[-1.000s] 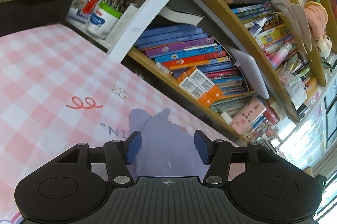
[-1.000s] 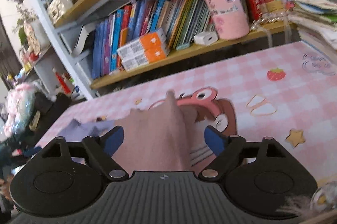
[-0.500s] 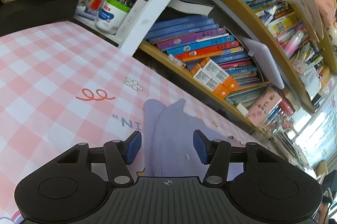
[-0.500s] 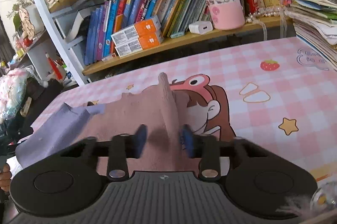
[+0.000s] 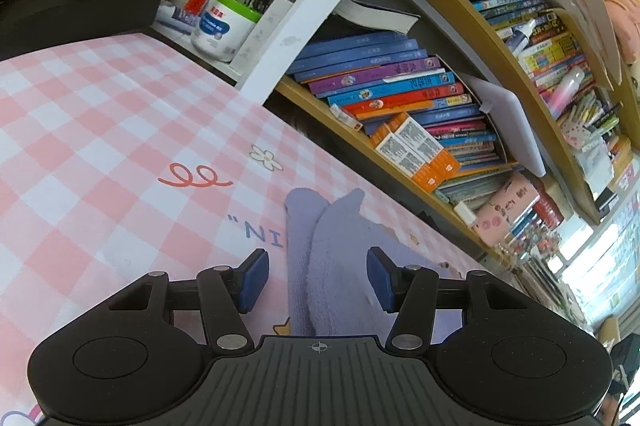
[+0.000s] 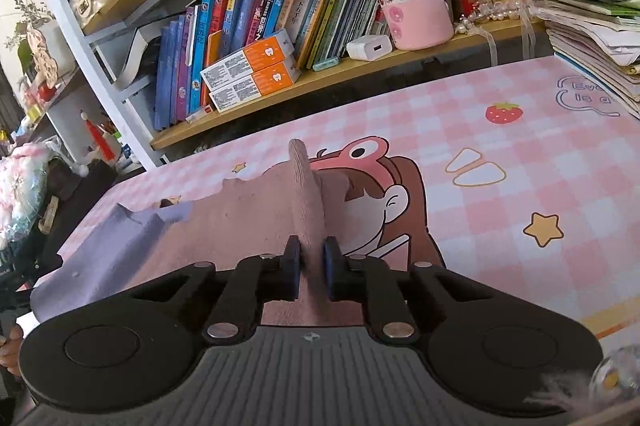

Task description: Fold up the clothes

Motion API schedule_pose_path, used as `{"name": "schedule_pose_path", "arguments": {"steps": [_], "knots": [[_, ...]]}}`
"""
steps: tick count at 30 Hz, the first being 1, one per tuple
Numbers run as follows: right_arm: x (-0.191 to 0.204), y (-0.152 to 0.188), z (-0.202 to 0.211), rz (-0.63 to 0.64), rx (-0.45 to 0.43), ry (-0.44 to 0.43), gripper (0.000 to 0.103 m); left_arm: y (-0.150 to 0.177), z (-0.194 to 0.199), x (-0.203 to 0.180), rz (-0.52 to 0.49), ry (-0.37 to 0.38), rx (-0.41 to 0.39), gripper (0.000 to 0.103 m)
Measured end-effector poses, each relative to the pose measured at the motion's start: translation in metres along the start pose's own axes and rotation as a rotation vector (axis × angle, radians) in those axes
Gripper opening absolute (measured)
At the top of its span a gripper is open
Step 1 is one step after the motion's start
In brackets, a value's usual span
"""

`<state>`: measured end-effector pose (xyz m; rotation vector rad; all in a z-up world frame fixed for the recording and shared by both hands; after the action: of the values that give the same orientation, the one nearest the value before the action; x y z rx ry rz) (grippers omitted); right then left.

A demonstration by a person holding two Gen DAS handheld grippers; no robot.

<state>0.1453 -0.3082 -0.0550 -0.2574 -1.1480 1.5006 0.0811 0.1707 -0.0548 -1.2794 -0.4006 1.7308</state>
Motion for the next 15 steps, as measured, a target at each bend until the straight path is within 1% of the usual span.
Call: {"name": "schedule_pose_path", "arguments": {"steps": [8, 15], "knots": [[-0.0015, 0.0002, -0.0007, -0.008, 0.000, -0.003, 0.011, 0.0000, 0.0012, 0.0003, -0.004, -0.021, -0.011, 0.052], [-0.0022, 0.0004, -0.0005, -0.010, -0.002, 0.003, 0.012, -0.0001, 0.0009, 0.0005, -0.003, -0.013, -0.007, 0.052]]}}
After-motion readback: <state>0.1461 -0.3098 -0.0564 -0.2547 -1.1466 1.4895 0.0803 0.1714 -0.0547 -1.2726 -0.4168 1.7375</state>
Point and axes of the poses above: each gripper's, at about its wrist camera, not at the fingertips, and z roughly against the way its jaws point, x to its left, y to its underside, the point moved 6 cm from there along -z, roughly the way its jaws point, and after that the axes turned 1 degree about -y, right-handed, at the moved point
